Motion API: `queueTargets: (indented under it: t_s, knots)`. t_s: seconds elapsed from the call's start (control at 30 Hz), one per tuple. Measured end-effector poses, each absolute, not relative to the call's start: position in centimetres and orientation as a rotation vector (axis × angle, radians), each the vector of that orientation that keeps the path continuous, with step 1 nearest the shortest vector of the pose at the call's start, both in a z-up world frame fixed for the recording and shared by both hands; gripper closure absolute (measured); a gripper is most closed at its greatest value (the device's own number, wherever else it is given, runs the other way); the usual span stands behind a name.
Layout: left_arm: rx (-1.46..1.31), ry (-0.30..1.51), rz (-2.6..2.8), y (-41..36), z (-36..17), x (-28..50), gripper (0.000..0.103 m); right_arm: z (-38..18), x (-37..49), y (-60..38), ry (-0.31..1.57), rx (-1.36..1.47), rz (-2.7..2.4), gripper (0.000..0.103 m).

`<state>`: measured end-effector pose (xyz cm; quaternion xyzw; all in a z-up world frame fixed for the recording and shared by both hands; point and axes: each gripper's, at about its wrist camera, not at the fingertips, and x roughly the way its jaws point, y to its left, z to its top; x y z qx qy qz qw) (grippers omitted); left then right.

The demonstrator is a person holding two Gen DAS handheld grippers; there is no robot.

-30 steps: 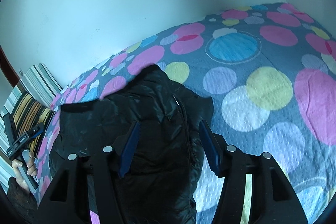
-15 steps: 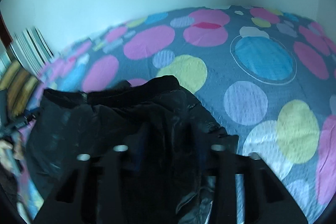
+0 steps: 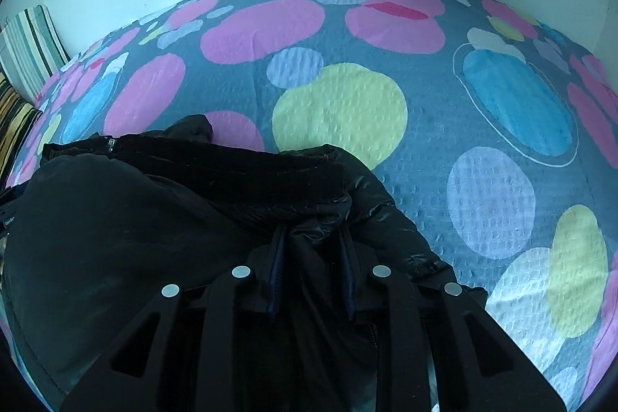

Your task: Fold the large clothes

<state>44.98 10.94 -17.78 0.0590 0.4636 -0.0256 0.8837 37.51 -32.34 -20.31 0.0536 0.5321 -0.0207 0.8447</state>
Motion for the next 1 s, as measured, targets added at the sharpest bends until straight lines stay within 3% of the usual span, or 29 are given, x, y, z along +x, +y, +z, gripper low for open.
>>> queueTargets:
  t_s: [0.17,0.33,0.67,0.83,1.0]
  knots:
    - [0.084,0.955,-0.034,12.5,-16.0,42.6,0.026,-18.6,36.1,-33.0,1.071,0.164,-0.054,0.069]
    - [-0.03,0.924,-0.044,15.3,-14.3,37.8,0.017,-15.1,31.2,-34.3,0.973,0.262,-0.069,0.041]
    - [-0.229,0.947,-0.074,17.7,-15.5,28.1,0.012,-15.3,19.7,-35.9,0.969,0.537,-0.095,0.037]
    - [-0.229,0.96,-0.074,17.0,-16.6,27.9,0.011,-17.1,18.4,-34.6,0.993,0.561,-0.1,0.033]
    - [-0.412,1.017,-0.135,18.0,-18.3,28.9,0.011,-18.5,18.8,-35.0,0.999,0.627,-0.104,0.027]
